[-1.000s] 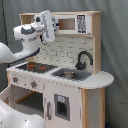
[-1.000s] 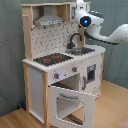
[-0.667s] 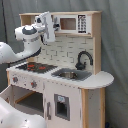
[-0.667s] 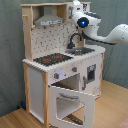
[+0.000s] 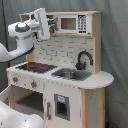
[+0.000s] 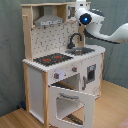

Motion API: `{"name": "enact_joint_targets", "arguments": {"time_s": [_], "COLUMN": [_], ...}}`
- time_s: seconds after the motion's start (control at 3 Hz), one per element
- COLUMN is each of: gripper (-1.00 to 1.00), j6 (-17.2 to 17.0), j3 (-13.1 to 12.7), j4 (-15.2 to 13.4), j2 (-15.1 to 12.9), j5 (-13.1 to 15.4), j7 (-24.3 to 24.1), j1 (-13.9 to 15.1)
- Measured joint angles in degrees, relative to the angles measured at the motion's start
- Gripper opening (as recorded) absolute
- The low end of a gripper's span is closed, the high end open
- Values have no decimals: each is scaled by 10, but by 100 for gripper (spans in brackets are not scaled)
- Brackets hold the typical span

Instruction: Play with the kitchen

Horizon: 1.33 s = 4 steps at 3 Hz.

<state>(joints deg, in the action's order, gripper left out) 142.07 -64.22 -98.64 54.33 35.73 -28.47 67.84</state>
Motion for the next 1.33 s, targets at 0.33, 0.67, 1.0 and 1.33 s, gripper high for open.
{"name": "enact_joint_targets", "arguments": {"time_s": [0.33, 0.67, 1.0, 1.33], "gripper": [100, 100, 100, 100], "j6": [-5, -15, -60, -98], "j3": [1, 1, 2, 4], "j4": [-2, -3, -3, -3], "j2": [0, 0, 5, 22], "j5": [0, 1, 3, 4], "j7": [1, 2, 17, 42], "j1": [-4, -12, -45, -82]}}
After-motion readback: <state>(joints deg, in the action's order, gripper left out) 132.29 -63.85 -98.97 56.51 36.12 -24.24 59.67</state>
